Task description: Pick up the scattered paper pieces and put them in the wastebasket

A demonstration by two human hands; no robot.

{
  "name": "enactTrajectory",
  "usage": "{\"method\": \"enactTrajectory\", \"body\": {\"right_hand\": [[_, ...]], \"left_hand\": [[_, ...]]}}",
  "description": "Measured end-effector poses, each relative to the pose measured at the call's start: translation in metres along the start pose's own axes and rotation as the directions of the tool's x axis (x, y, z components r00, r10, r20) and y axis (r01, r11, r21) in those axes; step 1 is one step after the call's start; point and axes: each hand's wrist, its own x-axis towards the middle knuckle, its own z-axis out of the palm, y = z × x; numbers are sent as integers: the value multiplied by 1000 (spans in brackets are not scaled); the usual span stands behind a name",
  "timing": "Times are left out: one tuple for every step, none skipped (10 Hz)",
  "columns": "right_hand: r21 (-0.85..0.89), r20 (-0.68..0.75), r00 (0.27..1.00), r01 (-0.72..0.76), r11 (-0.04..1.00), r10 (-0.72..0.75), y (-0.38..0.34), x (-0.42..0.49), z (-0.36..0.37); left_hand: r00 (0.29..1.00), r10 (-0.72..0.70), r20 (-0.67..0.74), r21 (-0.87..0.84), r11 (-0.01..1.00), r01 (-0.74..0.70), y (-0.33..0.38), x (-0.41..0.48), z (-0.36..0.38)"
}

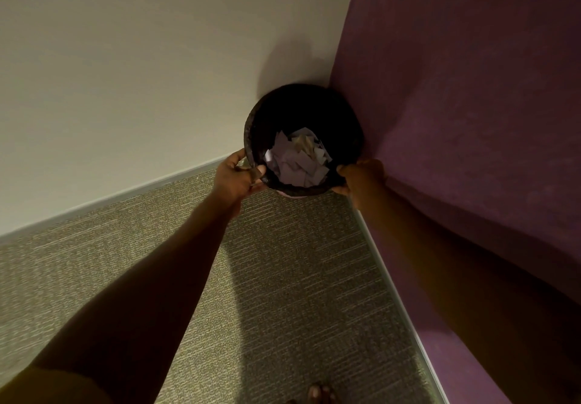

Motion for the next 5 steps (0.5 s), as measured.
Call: {"method": "enactTrajectory", "body": {"right_hand": [[-24,-23,1000,-2,1000,2,-2,-4,1],[-48,-11,999,45,998,-46,3,-5,-1],[-43,8,998,68,997,-67,7,-8,-5],[-144,16,990,139,980,-138,9,-13,-11],[-264,-42,974,202,943,-221,19,-23,-17]], "left_hand": [[1000,-3,13,-7,1000,4,1,-3,0],[1000,-14,-7,-20,1000,14,3,-6,3],[998,-31,-48,-6,1000,31,2,-10,5],[995,-46,-89,26,998,49,5,-19,5],[987,-105,-120,34,993,110,-3,-41,4]]}}
